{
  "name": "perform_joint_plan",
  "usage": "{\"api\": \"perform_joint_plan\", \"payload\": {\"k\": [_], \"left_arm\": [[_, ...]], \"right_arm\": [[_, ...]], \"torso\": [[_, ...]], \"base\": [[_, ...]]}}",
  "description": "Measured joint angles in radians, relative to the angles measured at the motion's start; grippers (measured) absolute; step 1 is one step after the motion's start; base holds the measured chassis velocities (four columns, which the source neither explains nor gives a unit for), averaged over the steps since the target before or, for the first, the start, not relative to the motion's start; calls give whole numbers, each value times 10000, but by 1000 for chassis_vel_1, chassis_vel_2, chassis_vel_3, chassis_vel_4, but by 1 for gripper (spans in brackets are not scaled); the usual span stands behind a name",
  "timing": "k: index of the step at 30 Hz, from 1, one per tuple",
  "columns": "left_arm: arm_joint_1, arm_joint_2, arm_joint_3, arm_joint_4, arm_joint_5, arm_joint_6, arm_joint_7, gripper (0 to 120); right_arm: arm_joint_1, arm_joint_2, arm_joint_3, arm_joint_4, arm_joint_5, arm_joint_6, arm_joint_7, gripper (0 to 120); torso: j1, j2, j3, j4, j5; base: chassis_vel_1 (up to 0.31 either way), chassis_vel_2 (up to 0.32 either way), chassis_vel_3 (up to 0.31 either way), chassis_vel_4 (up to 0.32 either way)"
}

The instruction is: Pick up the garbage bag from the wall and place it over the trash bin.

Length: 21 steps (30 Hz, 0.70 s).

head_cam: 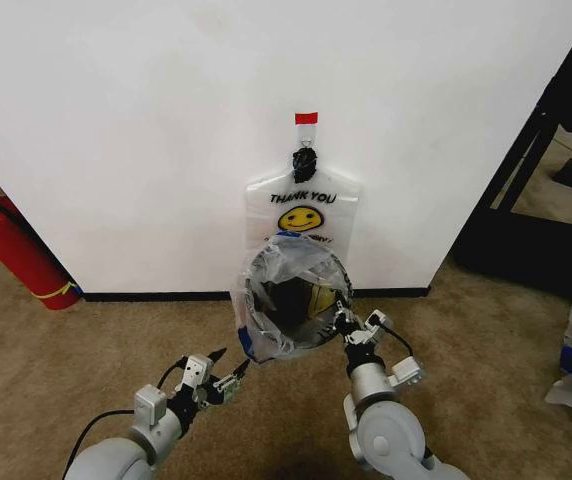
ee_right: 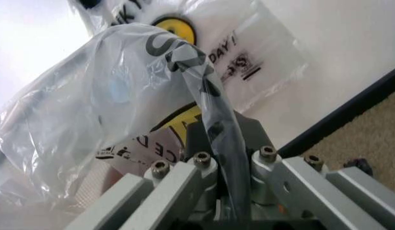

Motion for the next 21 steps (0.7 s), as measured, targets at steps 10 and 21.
{"api": "perform_joint_plan", "payload": {"k": [10, 21], "left_arm": [[-279, 495, -639, 242, 450, 211, -809, 100], [-1954, 1938, -1286, 0, -2590, -605, -1289, 100]], "right_arm": [[-27, -293, 93, -29, -409, -11, -23, 0], [-532, -1194, -330, -421, -1824, -479, -1738, 0]], "torso": [[0, 0, 0, 1, 0], [0, 0, -1, -4, 1]], "base": [[0, 0, 0, 0], [0, 0, 0, 0]]}}
